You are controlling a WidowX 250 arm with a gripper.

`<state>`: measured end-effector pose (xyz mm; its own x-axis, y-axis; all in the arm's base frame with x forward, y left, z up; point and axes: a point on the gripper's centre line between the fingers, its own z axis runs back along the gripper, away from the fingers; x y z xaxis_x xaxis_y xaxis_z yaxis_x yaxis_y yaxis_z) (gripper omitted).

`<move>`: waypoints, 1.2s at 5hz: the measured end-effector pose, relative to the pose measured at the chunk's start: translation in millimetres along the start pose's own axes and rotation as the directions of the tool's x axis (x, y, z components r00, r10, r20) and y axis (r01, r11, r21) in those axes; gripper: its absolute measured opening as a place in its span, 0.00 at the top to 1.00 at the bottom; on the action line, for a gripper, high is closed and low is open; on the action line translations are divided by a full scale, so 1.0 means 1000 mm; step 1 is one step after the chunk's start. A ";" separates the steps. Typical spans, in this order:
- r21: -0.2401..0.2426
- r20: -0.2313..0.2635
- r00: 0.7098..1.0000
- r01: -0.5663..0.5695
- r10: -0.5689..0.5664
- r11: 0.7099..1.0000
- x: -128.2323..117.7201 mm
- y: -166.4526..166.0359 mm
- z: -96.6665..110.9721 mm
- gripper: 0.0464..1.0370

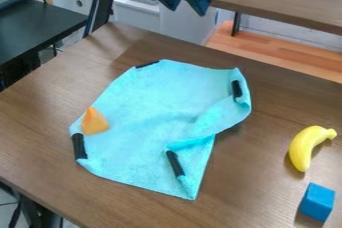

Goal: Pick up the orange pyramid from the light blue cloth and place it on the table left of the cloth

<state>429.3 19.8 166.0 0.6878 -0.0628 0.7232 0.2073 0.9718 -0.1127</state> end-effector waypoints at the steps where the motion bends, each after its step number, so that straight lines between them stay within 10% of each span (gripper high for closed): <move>1: -0.013 -0.046 0.999 -0.009 0.008 1.000 -0.013 0.001 -0.011 0.04; 4: -0.169 -0.341 0.926 0.110 -0.163 0.980 -0.115 0.064 0.028 0.04; 6: -0.214 -0.355 0.869 0.283 -0.344 0.935 -0.173 0.091 0.041 0.04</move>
<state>300.8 128.3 58.7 0.7733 -0.4698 0.4257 0.5374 0.8420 -0.0469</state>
